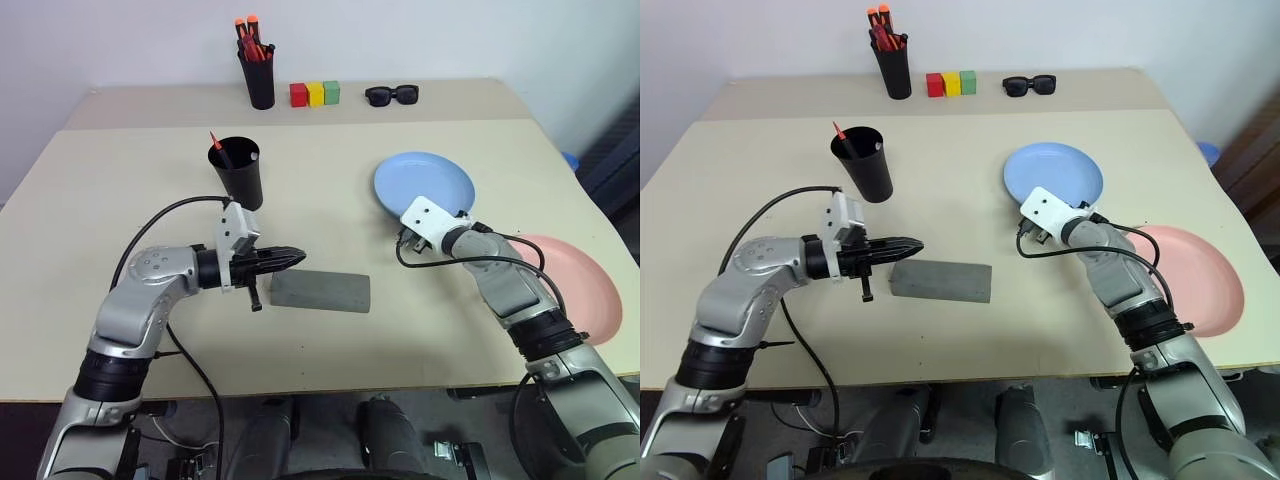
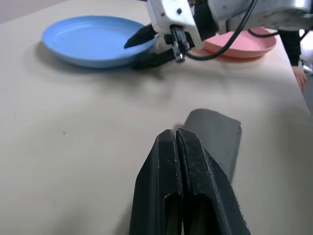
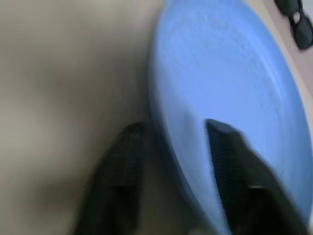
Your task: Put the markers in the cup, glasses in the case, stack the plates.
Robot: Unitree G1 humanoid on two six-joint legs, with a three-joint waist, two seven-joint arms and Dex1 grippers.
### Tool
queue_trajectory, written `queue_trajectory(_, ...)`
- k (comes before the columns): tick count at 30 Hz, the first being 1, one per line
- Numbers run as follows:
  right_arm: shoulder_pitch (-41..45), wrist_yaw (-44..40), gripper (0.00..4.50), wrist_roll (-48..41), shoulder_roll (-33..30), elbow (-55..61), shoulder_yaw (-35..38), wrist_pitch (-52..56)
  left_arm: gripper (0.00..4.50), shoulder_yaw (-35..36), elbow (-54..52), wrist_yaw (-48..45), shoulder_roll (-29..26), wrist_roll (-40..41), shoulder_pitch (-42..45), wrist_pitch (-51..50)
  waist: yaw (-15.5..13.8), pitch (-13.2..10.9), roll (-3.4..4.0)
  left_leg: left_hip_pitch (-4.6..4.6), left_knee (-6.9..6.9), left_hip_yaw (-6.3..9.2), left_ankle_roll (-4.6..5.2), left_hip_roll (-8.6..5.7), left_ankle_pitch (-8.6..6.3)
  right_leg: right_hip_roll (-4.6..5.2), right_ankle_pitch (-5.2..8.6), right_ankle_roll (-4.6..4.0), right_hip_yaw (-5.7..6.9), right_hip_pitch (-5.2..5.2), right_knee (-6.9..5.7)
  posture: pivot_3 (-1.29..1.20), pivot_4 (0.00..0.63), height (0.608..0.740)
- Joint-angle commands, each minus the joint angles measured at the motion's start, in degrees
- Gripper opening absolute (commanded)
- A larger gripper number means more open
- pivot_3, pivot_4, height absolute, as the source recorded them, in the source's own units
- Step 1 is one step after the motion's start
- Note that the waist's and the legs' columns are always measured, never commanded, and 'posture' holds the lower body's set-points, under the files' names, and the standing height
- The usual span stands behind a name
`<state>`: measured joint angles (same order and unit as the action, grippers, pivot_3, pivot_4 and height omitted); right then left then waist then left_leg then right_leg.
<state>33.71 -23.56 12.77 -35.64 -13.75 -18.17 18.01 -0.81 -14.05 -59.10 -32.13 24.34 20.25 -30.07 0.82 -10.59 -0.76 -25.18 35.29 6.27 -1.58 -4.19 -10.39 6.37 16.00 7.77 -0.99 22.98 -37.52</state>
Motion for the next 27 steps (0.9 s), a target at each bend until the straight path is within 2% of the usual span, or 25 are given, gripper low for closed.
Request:
queue_trajectory(1, 1.2, 0.3, 0.03, 1.9, 0.2, 0.5, 1.1, -3.4, 0.0, 1.6, -3.5, 1.7, -0.4, 2.2, -0.6, -1.0, -0.1, 0.0, 0.0, 0.0, 0.0, 0.0, 0.0, -0.01, 0.02, 0.0, 0.0, 0.0, 0.0, -0.01, 0.0, 0.0, 0.15, 0.74)
queue_trajectory(4, 0.5, -0.2, 0.03, 2.1, 0.0, 3.7, 2.6, -4.2, 0.0, 1.3, -4.2, 2.7, -0.5, 2.5, -1.4, -0.8, 0.1, 0.0, 0.01, 0.02, 0.0, 0.0, 0.01, -0.01, 0.03, 0.0, 0.0, -0.01, 0.0, -0.02, 0.0, 0.0, 0.15, 0.74)
queue_trajectory(8, -2.3, -5.3, 0.03, -1.7, -4.4, 21.5, 10.2, -0.5, 0.0, 0.5, -3.3, 3.9, 0.3, 2.3, -0.9, 0.3, -0.1, -0.1, 0.16, 0.02, -0.06, 0.02, 0.0, 0.0, 0.04, -0.01, 0.0, -0.01, -0.01, 0.02, 0.0, 0.0, 0.15, 0.74)
queue_trajectory(12, -7.4, -12.1, 0.03, -6.6, -10.4, 33.0, 19.2, 6.9, 0.0, -1.1, -2.1, 3.8, 1.3, 2.1, 0.5, 1.2, -0.5, -0.1, 0.15, 0.02, -0.04, 0.03, 0.01, -0.01, 0.03, 0.0, 0.0, -0.01, 0.01, -0.04, 0.01, 0.0, 0.15, 0.74)
queue_trajectory(14, -13.3, -17.7, 0.03, -9.8, -15.3, 38.9, 25.5, 11.9, 0.0, -2.6, -1.0, 3.1, 2.0, 1.7, 1.6, 1.9, -1.3, -0.1, 0.13, 0.03, -0.02, 0.16, 0.01, -0.02, 0.03, 0.0, 0.01, -0.01, 0.17, -0.22, 0.16, 0.0, 0.15, 0.74)
queue_trajectory(16, -24.4, -23.8, 0.03, -10.5, -19.9, 44.3, 33.9, 14.3, 0.0, -4.3, 0.6, 2.1, 3.1, 1.5, 3.1, 2.8, -2.1, -0.1, 0.15, 0.08, -0.03, 0.13, 0.04, -0.01, 0.01, 0.01, 0.01, -0.02, 0.16, -0.32, 0.29, 0.0, 0.15, 0.74)
queue_trajectory(19, -35.3, -26.9, 0.03, -12.4, -20.2, 49.0, 42.7, 18.8, 0.0, -5.6, 2.8, 0.9, 4.4, 1.5, 4.9, 3.7, -2.2, 0.0, 0.18, 0.1, -0.01, 0.12, 0.12, -0.02, -0.03, 0.06, 0.02, -0.01, 0.24, -0.46, 0.4, 0.0, 0.15, 0.74)
queue_trajectory(22, -46.5, -29.5, 0.03, -11.4, -19.7, 52.1, 47.0, 20.5, 0.0, -7.2, 5.1, -0.5, 5.0, 0.5, 6.3, 5.1, -1.4, 0.0, 0.23, 0.17, 0.0, -0.03, 0.17, -0.02, -0.01, 0.09, 0.02, -0.01, 0.11, -0.44, 0.38, 0.0, 0.15, 0.74)
queue_trajectory(24, -50.0, -29.2, 0.03, -11.3, -19.2, 52.7, 48.1, 21.5, 0.0, -7.8, 6.1, -1.0, 5.2, 0.2, 7.1, 5.8, -1.0, 0.0, 0.23, 0.36, -0.03, -0.07, 0.16, 0.05, -0.02, 0.06, 0.04, -0.03, 0.1, -0.57, 0.38, 0.0, 0.15, 0.74)
queue_trajectory(27, -52.7, -29.2, 0.92, -11.7, -19.2, 53.1, 47.5, 22.1, 0.0, -7.9, 6.8, -1.3, 5.6, 0.1, 7.6, 6.3, -0.9, 0.0, 0.23, 0.53, -0.04, -0.15, 0.16, 0.06, -0.02, 0.06, 0.13, -0.22, -0.01, -0.71, 0.38, 0.0, 0.15, 0.74)
